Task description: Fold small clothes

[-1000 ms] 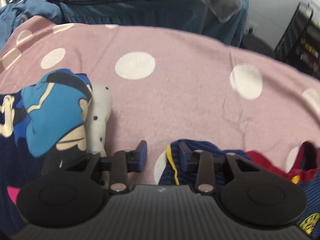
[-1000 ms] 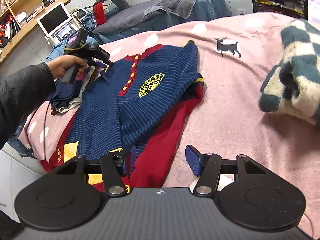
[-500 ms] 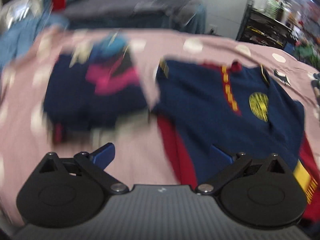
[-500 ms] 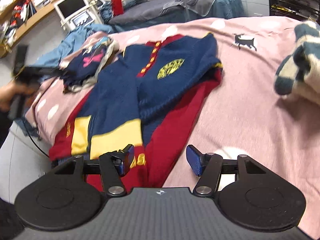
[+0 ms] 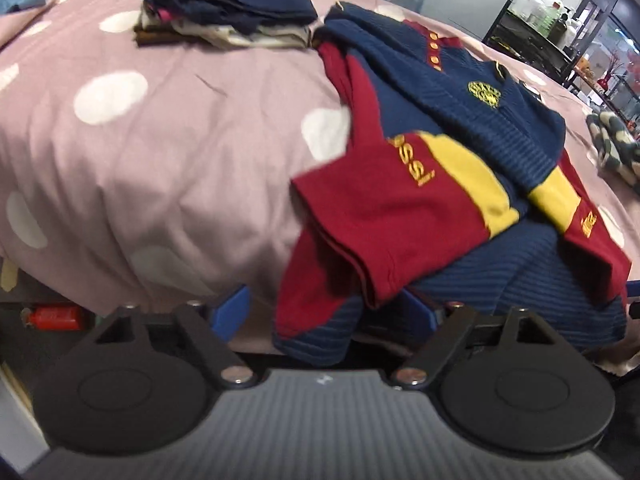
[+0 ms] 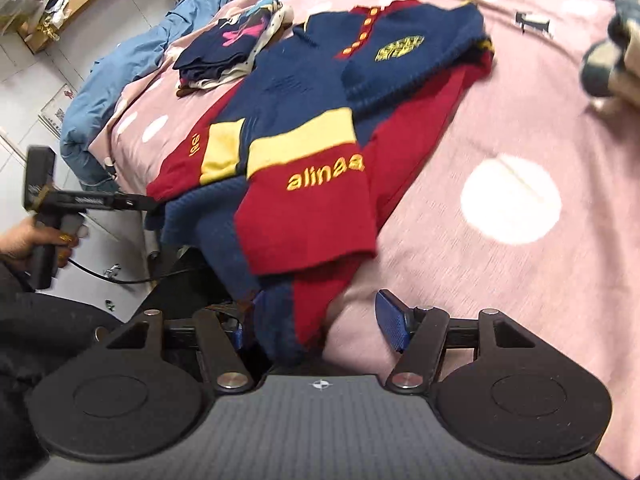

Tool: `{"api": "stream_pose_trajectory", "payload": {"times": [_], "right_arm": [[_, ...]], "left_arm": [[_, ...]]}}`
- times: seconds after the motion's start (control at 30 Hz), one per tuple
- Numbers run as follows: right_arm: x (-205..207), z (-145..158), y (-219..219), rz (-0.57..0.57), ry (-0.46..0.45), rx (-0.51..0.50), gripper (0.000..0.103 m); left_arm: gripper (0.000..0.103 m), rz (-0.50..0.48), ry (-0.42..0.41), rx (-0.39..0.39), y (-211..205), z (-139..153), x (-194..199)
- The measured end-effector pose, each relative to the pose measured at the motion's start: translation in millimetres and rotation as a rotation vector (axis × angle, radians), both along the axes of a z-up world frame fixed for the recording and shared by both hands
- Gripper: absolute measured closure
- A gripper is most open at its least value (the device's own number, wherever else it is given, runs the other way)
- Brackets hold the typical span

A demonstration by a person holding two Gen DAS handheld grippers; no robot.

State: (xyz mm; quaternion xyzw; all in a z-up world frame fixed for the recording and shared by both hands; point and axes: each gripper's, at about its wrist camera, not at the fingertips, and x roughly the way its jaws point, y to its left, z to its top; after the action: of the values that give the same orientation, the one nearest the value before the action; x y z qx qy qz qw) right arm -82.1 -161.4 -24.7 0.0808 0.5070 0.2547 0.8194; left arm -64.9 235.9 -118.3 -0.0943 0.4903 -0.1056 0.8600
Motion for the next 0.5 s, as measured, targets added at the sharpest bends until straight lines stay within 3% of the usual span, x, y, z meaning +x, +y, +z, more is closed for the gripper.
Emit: {"api": "stream_pose_trajectory", "payload": {"times": [0.17, 0.27, 0.3, 0.33, 0.4, 0.43, 0.5], "right_arm": [[-2, -5, 2, -0.022, -0.003, 0.020, 0.002], [-4, -5, 7, 0.006, -0.003, 0.028, 0.003], [-4, -6, 9, 0.015, -0.003, 0.026, 0.014], [-4, -7, 11, 0.025, -0.004, 0.022, 0.045], [-2, -11, 12, 0.037, 0.006, 0.010, 0.086], [-1, -13, 13, 0.050, 0.019, 0.001, 0.092], [-3, -6, 10, 0.061, 0.007, 0.014, 0.093]], "left_arm": [[0.067, -0.074, 0.066, -0.027, -18, -22, 1], [0.078, -0.071, 0.064, -0.036, -22, -29, 2], [0.084, -0.064, 0.068, -0.041, -21, -30, 3], [0.087, -0.061, 0.069, -0.038, -22, -30, 4], [0.092, -0.058, 0.072, -0.041, -21, -28, 3], [0.093, -0.065, 0.068, -0.053, -20, -25, 2], [0.095, -0.070, 0.051, -0.076, -17, -11, -1]]}}
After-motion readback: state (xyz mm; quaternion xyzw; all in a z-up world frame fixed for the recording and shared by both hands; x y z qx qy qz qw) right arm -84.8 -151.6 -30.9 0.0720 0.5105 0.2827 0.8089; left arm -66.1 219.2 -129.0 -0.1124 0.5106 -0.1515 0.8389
